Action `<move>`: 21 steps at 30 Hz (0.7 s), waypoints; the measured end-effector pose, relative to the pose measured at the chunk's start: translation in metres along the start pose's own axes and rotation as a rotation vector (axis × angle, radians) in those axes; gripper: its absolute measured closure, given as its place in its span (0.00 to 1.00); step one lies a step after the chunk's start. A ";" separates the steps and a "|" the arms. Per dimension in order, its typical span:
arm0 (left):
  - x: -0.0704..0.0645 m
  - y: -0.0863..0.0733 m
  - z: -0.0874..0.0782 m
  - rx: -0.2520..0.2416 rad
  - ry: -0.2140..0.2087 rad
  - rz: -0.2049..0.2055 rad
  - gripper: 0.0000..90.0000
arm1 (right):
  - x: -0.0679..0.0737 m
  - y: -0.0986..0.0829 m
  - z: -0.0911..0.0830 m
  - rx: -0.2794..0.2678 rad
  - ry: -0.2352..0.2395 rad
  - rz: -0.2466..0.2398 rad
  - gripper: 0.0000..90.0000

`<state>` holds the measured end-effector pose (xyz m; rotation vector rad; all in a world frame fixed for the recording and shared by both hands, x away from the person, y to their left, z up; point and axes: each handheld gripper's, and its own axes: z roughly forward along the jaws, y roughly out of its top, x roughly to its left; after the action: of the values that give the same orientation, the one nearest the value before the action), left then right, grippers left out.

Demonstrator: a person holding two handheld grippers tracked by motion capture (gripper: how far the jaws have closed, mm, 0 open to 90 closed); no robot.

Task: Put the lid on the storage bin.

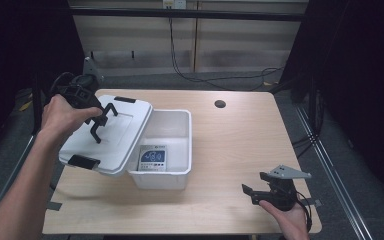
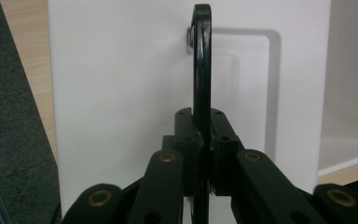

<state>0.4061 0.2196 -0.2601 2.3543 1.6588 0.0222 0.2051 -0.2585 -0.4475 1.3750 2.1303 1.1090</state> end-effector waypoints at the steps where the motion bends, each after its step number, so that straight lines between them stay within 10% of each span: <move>1: -0.002 0.000 0.000 -0.002 0.004 -0.005 0.94 | 0.000 0.000 0.000 0.001 0.000 -0.001 0.23; 21: -0.030 0.009 0.004 0.012 0.012 -0.013 0.94 | 0.000 0.000 0.001 -0.001 0.001 -0.002 0.23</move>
<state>0.4042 0.1885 -0.2577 2.3567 1.6847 0.0239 0.2057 -0.2587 -0.4478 1.3718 2.1314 1.1099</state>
